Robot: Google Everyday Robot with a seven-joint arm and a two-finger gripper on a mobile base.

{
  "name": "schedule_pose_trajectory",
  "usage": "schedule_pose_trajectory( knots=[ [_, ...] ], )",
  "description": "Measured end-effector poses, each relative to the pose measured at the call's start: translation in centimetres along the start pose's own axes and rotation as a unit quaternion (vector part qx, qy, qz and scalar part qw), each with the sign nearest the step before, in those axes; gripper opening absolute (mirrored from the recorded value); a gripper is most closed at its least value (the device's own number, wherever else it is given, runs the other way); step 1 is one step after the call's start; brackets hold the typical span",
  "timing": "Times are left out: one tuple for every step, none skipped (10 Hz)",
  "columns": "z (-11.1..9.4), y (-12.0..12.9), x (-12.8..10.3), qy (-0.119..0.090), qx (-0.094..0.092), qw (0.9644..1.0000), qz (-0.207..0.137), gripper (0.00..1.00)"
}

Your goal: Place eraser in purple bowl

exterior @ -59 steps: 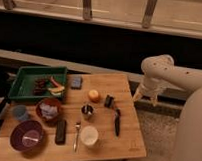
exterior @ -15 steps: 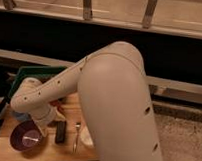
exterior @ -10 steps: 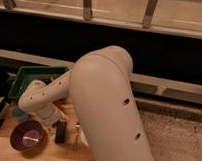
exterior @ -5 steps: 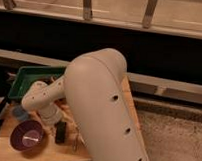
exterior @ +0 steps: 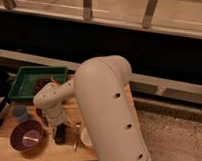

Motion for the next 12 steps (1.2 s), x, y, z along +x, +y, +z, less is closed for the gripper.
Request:
schedule_pose_trajectory(
  knots=[
    [0.2, 0.2, 0.0, 0.003, -0.012, 0.9999, 0.003, 0.51],
    [0.1, 0.2, 0.1, 0.003, -0.011, 0.9999, 0.002, 0.41],
    [0.0, 0.0, 0.1, 0.003, -0.009, 1.0, 0.0, 0.31],
    [-0.3, -0.2, 0.2, 0.003, -0.01, 0.9999, 0.004, 0.21],
    [-0.5, -0.3, 0.1, 0.003, -0.008, 1.0, 0.004, 0.17],
    [-0.6, -0.4, 0.1, 0.003, -0.007, 1.0, 0.003, 0.16],
    [-0.8, -0.2, 0.1, 0.002, -0.009, 1.0, 0.003, 0.16],
    [-0.8, -0.2, 0.1, 0.003, -0.009, 1.0, 0.003, 0.16],
    [-1.1, -0.3, 0.2, -0.002, -0.006, 1.0, 0.002, 0.16],
    [-2.0, -0.3, 0.4, -0.013, 0.0, 0.9999, 0.003, 0.16],
    [-3.0, -0.6, 0.6, -0.023, 0.005, 0.9997, 0.006, 0.16],
    [-5.1, -1.0, 1.1, -0.039, 0.014, 0.9991, 0.01, 0.16]
  ],
)
